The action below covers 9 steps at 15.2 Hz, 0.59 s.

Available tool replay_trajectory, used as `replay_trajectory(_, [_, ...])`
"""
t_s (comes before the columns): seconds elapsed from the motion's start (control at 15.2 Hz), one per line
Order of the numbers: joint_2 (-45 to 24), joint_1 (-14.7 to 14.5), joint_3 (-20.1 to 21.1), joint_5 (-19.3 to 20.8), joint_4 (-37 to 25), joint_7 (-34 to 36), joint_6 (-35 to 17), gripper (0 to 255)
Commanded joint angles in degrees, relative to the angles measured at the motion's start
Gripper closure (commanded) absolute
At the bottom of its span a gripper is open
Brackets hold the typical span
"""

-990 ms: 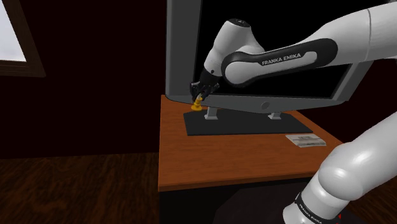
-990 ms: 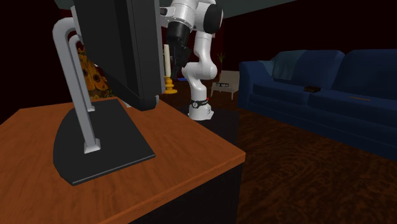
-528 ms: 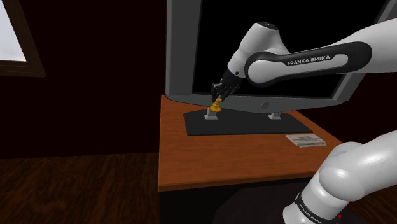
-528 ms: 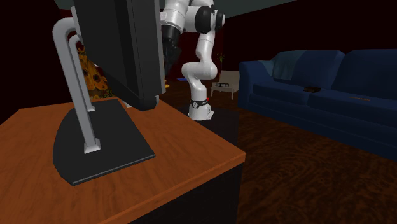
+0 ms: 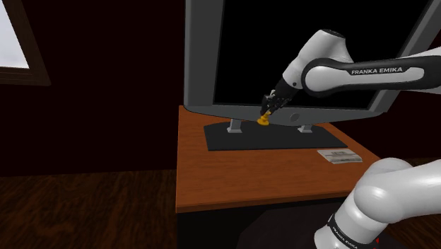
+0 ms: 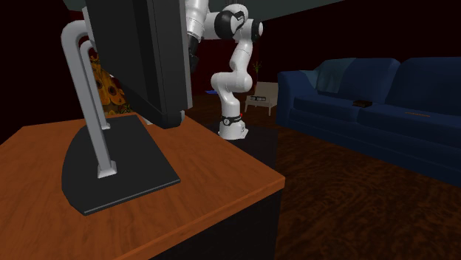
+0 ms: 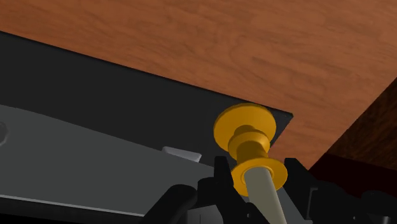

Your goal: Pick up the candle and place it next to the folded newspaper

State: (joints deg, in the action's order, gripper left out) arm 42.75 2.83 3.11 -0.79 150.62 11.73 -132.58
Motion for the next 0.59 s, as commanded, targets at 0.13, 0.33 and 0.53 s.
replay_trajectory(0.13, [5.65,1.62,-5.06,1.36,3.44,-5.38,2.22,255])
replay_trajectory(0.33, [9.61,3.46,-9.05,2.88,5.24,-9.61,4.40,255])
replay_trajectory(0.53, [12.93,5.62,-13.21,4.73,6.33,-13.94,6.66,255])
